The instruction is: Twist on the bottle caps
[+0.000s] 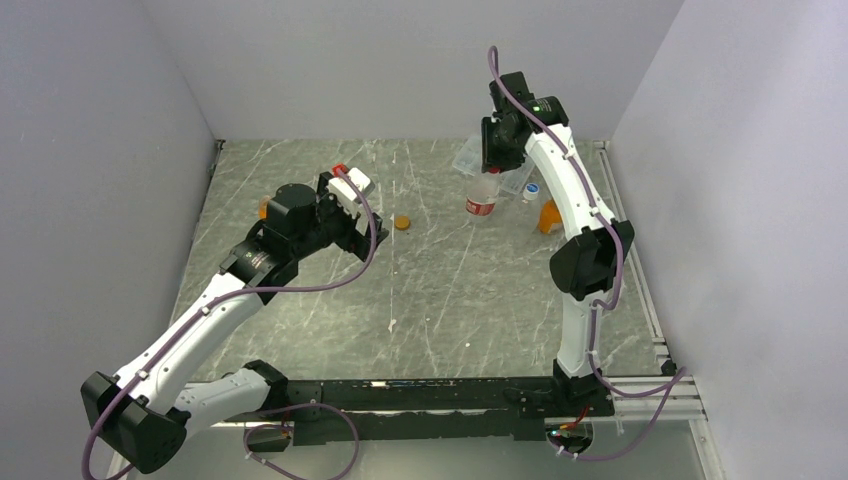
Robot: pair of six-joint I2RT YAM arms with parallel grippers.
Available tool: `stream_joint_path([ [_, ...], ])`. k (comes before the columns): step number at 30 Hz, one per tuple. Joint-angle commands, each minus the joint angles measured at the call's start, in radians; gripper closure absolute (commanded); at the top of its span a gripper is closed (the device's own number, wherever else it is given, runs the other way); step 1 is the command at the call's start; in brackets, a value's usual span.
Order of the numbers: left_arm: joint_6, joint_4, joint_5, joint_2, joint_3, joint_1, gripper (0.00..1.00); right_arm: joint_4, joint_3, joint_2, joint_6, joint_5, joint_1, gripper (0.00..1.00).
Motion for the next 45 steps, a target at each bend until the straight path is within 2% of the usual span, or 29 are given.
stream_joint_path([
  [1, -0.016, 0.012, 0.005, -0.009, 0.000, 0.007, 0.01, -0.002, 0.017, -0.007, -0.027, 0.030, 0.002, 0.90],
  [21, -0.023, 0.000, 0.006, -0.003, 0.003, 0.013, 0.01, 0.061, -0.087, -0.031, -0.031, 0.030, 0.005, 0.70],
  [33, -0.025, -0.001, 0.013, 0.001, 0.004, 0.013, 0.01, 0.066, -0.086, -0.048, -0.028, 0.050, 0.019, 0.46],
  [45, -0.029, 0.004, 0.016, 0.003, 0.003, 0.016, 0.01, 0.039, -0.031, -0.044, -0.024, 0.054, 0.028, 0.37],
])
